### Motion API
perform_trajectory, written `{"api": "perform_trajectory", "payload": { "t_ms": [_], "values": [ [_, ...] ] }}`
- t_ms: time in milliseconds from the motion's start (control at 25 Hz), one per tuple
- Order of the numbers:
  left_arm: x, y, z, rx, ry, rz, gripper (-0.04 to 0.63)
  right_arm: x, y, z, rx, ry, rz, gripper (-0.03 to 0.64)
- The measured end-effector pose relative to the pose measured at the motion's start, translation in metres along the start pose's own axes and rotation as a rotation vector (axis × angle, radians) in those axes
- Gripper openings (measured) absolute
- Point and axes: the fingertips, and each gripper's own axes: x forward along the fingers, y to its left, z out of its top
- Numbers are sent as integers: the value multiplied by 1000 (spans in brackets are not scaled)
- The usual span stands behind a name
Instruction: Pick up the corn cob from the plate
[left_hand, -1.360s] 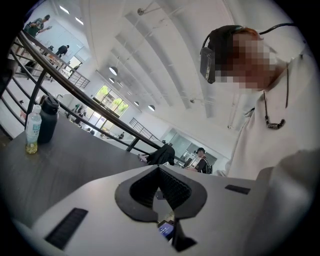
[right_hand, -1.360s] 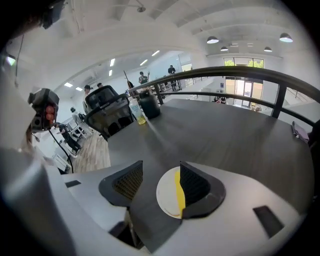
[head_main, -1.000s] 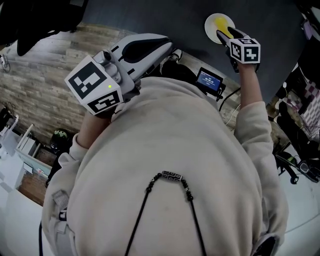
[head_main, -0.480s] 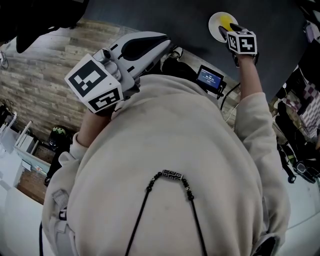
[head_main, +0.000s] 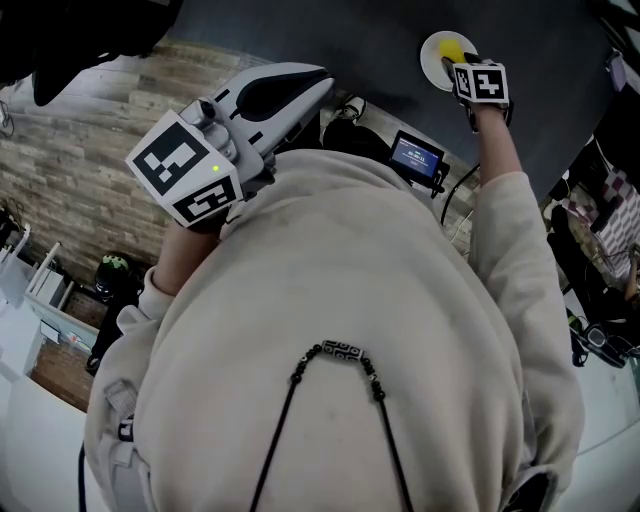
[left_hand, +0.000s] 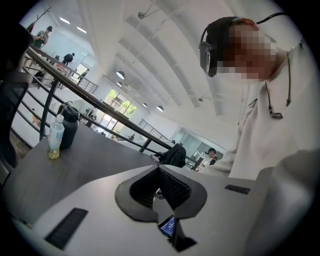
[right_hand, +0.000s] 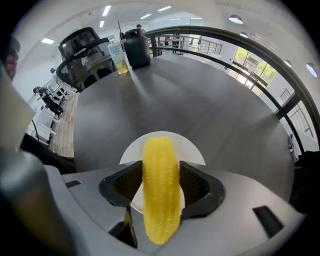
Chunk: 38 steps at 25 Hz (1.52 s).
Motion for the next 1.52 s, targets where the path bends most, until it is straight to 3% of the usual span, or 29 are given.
{"api": "perform_trajectory", "payload": {
  "t_ms": [440,760,1000,1160,1520],
  "values": [
    [1,1,-3,8,18,-15,3,11,8,-1,-88,20,-11,245],
    [1,1,-3,18,25,-23,3,-6,-10,-2,89,-85,19,242],
    [3,-6,8,52,14,-56,3,-30,-7,-9,98,-131,3,242],
    [4,-11,15,84,18,-81,3,-54,-13,-9,165,-213,7,242],
    [9,-30,36,180,51,-161,3,-135,-14,17,321,-505,28,242]
  ]
}}
